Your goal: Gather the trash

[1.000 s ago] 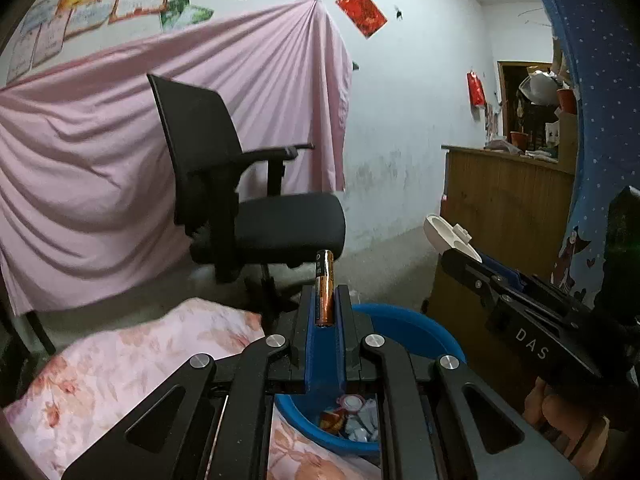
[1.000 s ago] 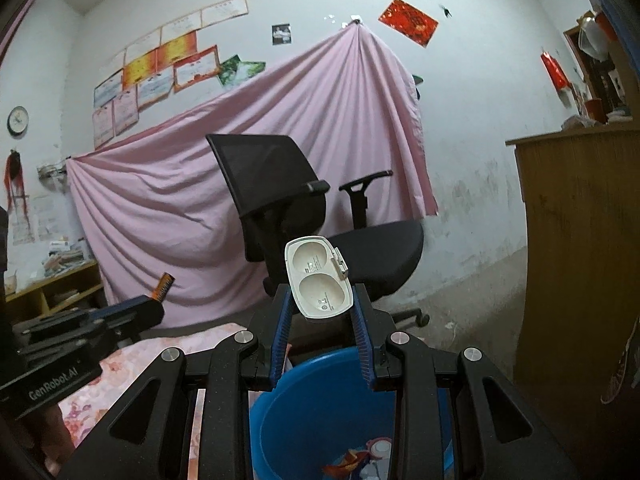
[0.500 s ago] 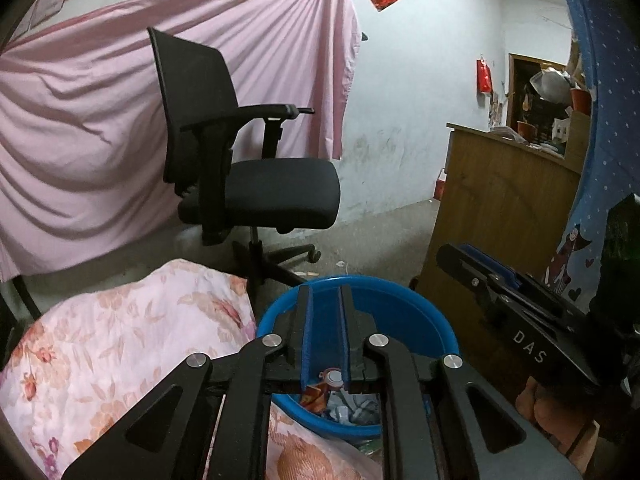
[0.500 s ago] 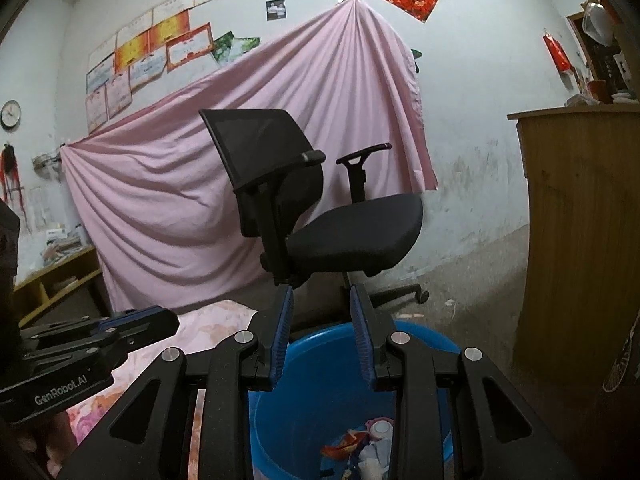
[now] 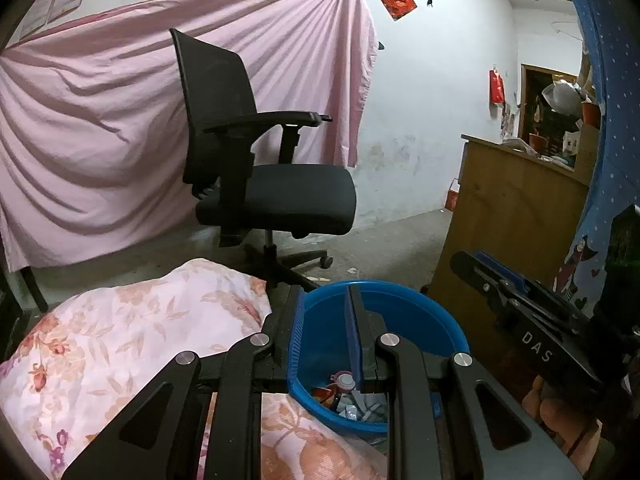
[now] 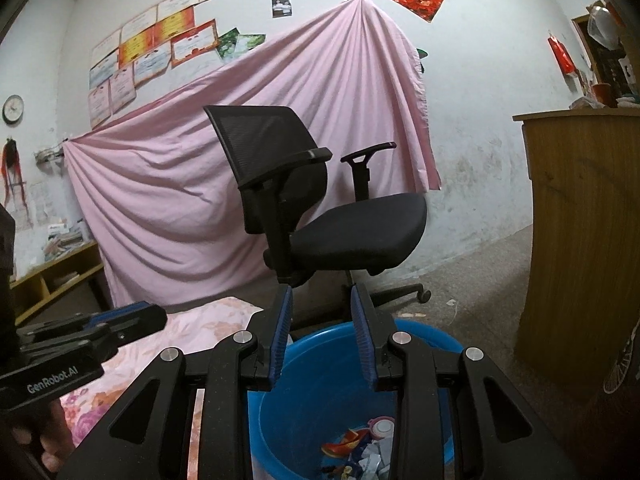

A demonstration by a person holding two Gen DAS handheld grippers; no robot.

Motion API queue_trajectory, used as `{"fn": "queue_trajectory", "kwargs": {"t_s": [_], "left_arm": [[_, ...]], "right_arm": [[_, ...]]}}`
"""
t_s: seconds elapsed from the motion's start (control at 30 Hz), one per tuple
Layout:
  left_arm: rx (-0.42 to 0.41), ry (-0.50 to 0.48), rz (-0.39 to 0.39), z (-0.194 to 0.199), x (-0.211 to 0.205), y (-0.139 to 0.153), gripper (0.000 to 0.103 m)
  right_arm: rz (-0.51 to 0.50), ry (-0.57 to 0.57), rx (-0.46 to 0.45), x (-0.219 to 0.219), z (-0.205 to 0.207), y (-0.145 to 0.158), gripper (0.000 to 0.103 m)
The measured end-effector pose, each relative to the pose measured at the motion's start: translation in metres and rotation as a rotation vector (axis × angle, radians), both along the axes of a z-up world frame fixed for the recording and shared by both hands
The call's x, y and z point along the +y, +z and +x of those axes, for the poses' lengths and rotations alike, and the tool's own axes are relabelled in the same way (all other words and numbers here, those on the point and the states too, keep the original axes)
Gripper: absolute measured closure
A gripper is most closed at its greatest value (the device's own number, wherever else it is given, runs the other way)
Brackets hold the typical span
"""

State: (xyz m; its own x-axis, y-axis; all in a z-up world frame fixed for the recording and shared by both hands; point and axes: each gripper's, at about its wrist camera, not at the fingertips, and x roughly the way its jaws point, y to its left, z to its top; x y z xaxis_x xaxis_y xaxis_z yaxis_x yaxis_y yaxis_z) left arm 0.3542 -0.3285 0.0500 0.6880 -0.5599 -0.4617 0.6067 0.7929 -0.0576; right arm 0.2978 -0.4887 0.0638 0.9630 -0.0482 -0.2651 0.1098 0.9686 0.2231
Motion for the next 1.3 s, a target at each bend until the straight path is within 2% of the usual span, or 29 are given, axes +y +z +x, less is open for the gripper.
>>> {"fn": "queue_trajectory", "kwargs": {"t_s": [0.17,0.3,0.43,0.53,0.57,0.7,0.8,0.97,1.3], "left_arm": [[0.001,0.023,-0.008,0.0,0.011,0.002,0.084],[-0.004,0.053,-0.034,-0.004,0.025,0.003,0.069],[-0.002,0.091,-0.054,-0.007,0.043,0.006,0.063],[-0.008,0.126,-0.07,-0.011,0.056,0.009,0.05],[-0.012,0.14,-0.08,-0.011,0.062,0.01,0.043],[-0.031,0.202,-0.128,-0.019,0.085,0.013,0.016],[-0.047,0.233,-0.171,-0.027,0.103,0.016,0.008],[-0.085,0.279,-0.19,-0.047,0.125,0.019,0.003],[-0.136,0.368,-0.182,-0.081,0.162,0.014,0.002]], "right_arm": [[-0.009,0.004,-0.003,0.006,0.001,0.002,0.066],[-0.011,0.002,-0.005,0.008,0.0,0.003,0.057],[-0.02,0.001,-0.016,0.015,-0.002,0.006,0.051],[-0.027,0.003,-0.016,0.02,-0.003,0.007,0.042],[-0.028,0.005,-0.016,0.023,-0.004,0.007,0.035],[-0.041,-0.001,-0.025,0.032,-0.01,0.012,0.024],[-0.044,-0.012,-0.038,0.038,-0.016,0.015,0.016],[-0.038,-0.024,-0.053,0.048,-0.027,0.019,0.0],[-0.106,0.016,-0.079,0.08,-0.061,0.026,0.0]]}}
